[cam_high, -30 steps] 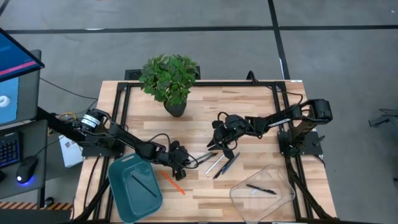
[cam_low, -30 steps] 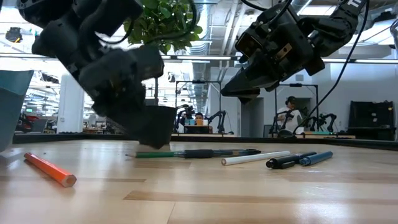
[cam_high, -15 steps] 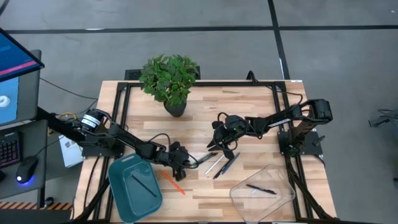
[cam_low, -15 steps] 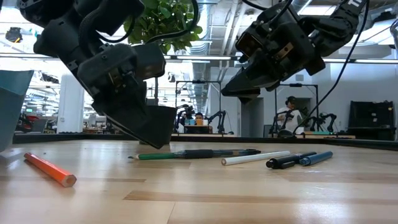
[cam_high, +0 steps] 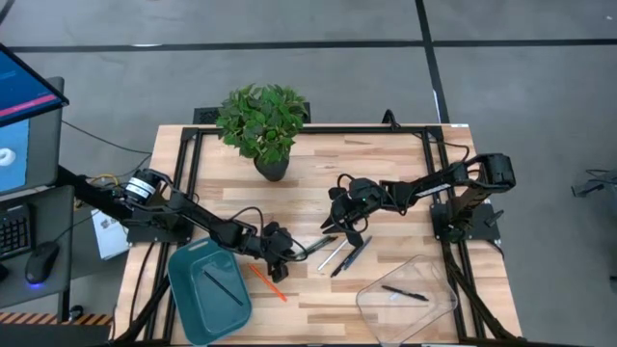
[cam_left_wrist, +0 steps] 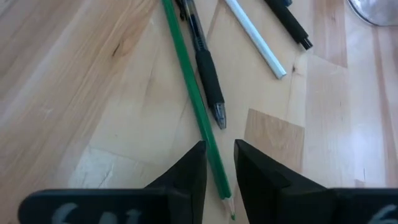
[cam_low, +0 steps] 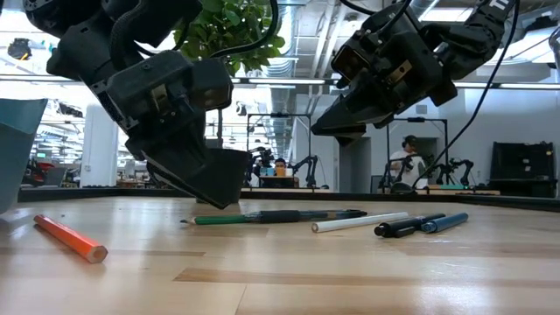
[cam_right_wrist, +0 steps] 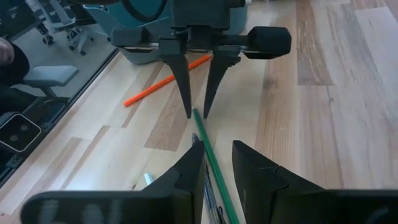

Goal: Sort pens & pencils
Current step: Put the green pencil into the blue bin

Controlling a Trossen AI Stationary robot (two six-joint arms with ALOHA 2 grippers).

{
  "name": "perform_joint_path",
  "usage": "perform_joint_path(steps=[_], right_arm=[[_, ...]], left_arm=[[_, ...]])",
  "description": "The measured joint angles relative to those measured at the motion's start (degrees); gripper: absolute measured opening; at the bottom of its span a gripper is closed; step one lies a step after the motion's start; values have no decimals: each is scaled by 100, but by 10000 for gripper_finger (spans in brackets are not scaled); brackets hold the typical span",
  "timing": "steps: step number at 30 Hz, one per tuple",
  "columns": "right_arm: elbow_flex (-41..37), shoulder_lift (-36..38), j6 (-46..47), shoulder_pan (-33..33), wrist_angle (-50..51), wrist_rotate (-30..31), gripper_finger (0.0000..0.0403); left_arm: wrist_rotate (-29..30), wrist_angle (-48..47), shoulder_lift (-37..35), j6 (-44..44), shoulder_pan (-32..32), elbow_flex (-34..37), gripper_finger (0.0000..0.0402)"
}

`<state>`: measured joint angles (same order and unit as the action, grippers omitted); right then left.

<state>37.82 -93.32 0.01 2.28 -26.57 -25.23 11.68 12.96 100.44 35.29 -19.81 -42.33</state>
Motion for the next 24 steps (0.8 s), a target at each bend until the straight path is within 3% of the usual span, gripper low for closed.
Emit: perform_joint_path(steps=[11,24], right_arm=[[2,0,0,0,-1,0,103],[2,0,-2,7,-2,0,103]], left_arm=[[15,-83,-2,95,0,0,122],[307,-239,-4,258,-179,-2,123]])
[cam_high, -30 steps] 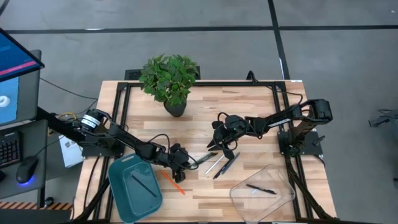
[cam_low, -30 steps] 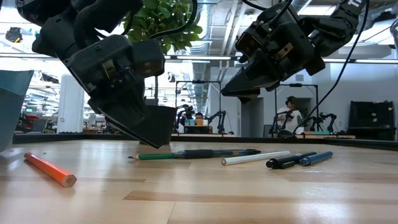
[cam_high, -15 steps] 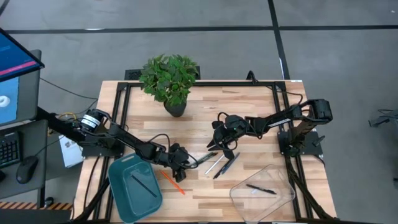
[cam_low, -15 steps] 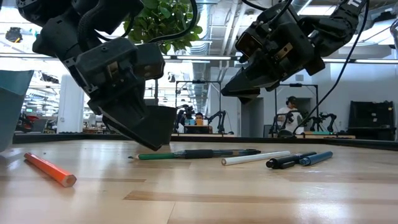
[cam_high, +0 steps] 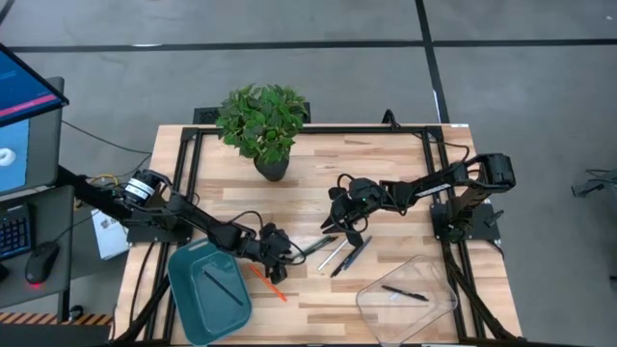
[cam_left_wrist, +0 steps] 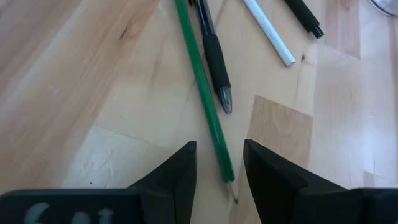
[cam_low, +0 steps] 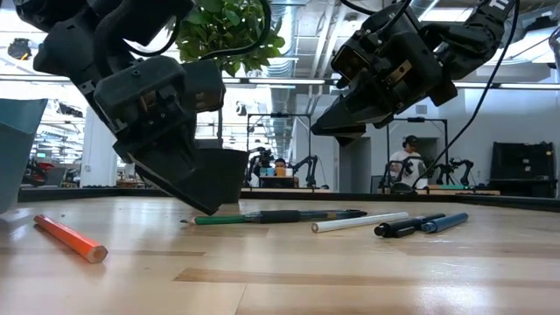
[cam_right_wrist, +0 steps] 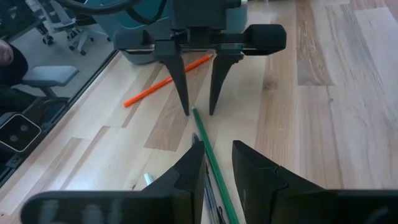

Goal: Sort pens & pencils
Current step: Put the green pencil into the blue bin

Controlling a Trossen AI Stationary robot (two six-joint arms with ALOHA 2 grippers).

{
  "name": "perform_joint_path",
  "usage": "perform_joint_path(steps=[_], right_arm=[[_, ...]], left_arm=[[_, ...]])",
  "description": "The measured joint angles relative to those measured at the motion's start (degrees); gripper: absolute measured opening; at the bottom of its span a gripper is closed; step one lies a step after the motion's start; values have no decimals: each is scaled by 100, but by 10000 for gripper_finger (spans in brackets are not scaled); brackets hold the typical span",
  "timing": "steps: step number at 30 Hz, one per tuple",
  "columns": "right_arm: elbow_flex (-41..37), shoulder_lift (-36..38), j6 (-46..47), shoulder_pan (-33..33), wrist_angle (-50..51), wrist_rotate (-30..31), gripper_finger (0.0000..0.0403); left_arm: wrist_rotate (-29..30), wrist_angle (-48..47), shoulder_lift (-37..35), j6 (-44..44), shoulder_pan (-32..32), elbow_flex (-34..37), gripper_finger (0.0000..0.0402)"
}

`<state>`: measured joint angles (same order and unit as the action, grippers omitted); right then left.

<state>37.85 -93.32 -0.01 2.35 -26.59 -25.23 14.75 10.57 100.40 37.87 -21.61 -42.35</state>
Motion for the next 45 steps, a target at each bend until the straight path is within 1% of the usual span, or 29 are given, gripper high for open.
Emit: perform_joint_path(steps=[6,10,16,20,35,45], right_arm=[[0,0,0,0,0,0,103],[2,0,0,0,-1,0,103],[2,0,2,0,63,0,103],[2,0,2,0,81,0,103],[2,0,2,-2,81,0,103],[2,0,4,-2,81,0,103]], left_arm=[[120,0,11,-4,-63,0,123],[95,126,221,-3,-61,-28,123],[243,118,558,-24,-63,-252,123],[263,70,570,-119,-63,-267,123],[533,-4,713,68,-72,-273,123],[522,-6,715,-10,-66,-264,123]])
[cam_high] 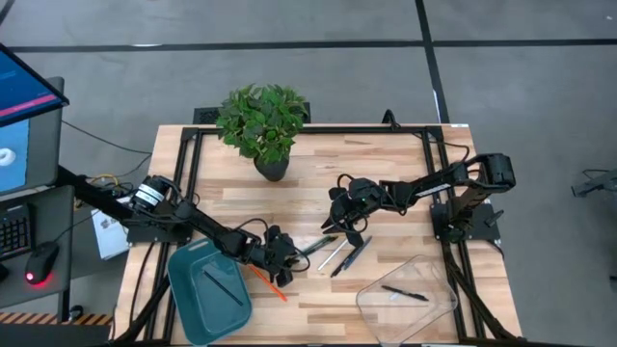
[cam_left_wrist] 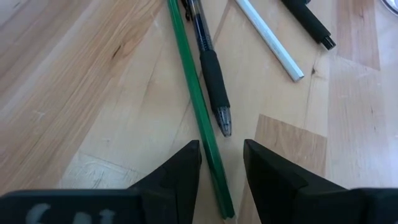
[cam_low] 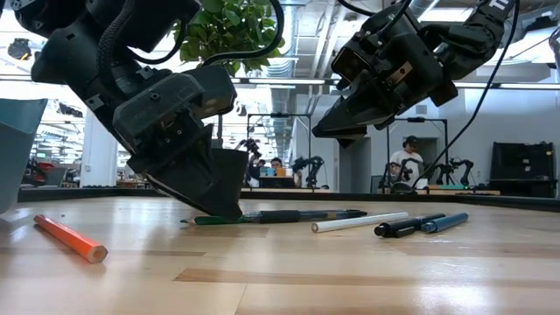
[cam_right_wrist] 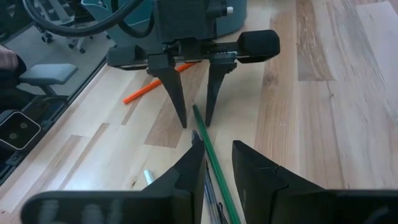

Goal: Sort pens & pencils
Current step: Put the green pencil into the blue bin

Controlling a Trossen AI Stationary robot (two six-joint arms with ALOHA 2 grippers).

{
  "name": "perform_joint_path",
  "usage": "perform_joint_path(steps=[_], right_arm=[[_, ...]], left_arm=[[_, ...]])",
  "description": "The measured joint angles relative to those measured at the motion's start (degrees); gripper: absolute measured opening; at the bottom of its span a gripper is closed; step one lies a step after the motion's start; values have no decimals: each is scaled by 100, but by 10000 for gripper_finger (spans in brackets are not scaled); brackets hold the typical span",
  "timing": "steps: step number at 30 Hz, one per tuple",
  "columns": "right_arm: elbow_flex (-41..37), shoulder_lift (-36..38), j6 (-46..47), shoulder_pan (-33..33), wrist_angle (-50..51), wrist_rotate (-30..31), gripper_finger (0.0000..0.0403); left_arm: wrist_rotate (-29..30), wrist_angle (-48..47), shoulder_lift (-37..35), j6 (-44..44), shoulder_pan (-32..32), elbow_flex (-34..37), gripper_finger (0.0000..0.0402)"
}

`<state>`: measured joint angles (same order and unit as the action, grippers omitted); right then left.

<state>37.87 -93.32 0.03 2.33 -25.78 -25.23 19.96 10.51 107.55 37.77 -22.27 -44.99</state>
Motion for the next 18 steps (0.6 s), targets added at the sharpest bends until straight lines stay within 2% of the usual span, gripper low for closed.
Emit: perform_joint_path(steps=[15,18], right_arm=[[0,0,0,0,0,0,103],[0,0,0,0,0,0,103]], left_arm=[[-26,6,0,-3,3,9,123],[-18,0,0,-5,3,11,113]])
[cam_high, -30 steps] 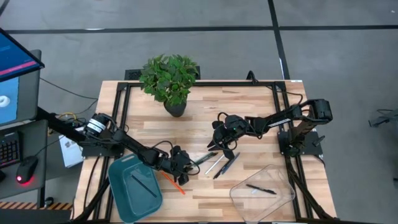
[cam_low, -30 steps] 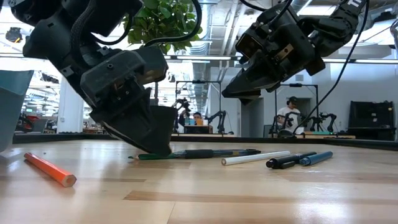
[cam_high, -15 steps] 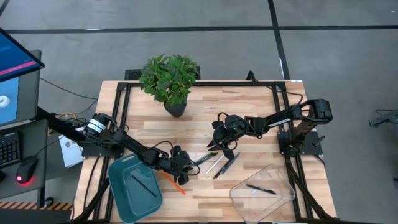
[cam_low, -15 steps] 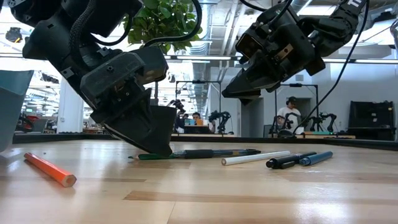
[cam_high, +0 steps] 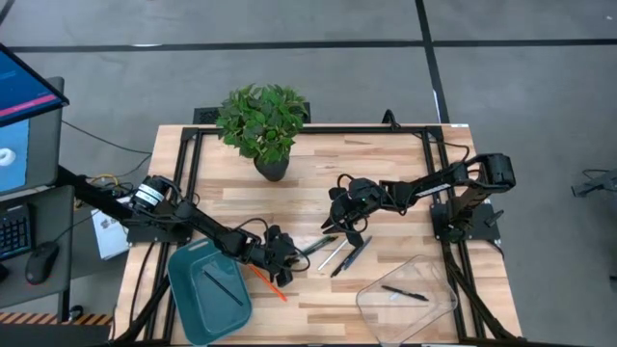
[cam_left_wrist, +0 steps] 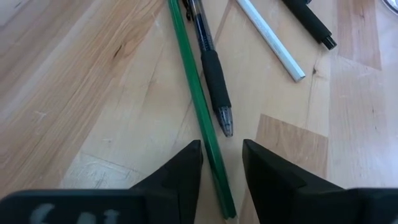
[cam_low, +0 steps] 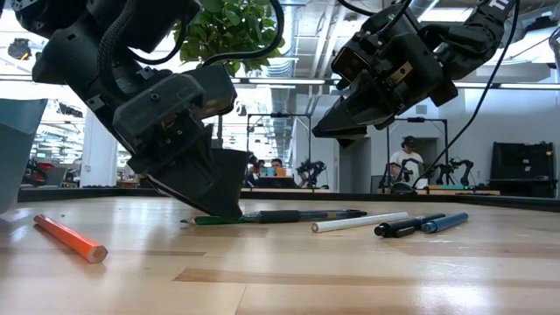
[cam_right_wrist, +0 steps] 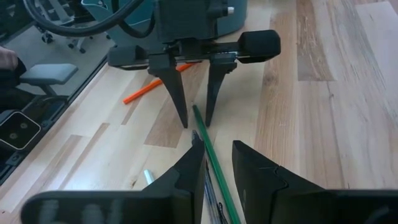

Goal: Sort pens & pencils
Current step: Put the green pencil into the blue bin

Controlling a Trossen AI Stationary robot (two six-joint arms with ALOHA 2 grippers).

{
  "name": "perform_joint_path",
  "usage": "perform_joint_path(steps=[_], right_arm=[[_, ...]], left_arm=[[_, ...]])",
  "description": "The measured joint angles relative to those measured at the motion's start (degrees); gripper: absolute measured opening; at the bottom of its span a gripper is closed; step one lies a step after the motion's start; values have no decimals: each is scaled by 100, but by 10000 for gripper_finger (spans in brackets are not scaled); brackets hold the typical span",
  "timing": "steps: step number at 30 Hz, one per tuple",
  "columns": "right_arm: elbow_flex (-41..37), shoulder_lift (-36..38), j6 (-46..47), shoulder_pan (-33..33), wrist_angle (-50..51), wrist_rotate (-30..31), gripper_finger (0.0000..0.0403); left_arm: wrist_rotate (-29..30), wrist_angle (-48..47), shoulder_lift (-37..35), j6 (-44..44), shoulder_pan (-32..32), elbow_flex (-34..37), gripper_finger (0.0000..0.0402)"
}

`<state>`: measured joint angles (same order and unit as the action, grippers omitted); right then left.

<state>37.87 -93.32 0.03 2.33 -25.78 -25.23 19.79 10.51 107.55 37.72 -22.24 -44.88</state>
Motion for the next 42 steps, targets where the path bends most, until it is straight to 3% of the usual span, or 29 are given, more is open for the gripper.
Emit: perform_joint_path(steps=[11,19,26,42], right_arm=[[0,0,2,0,0,0,103],[0,0,2,0,0,0,103],[0,0,2,0,0,0,103],[0,0,1,0,0,0,103]], left_arm=[[95,-29,0,4,11,9,10],[71,-25,0,4,11,9,23],[68,-25,0,4,9,7,6],[62,-22,0,-42,7,7,11]])
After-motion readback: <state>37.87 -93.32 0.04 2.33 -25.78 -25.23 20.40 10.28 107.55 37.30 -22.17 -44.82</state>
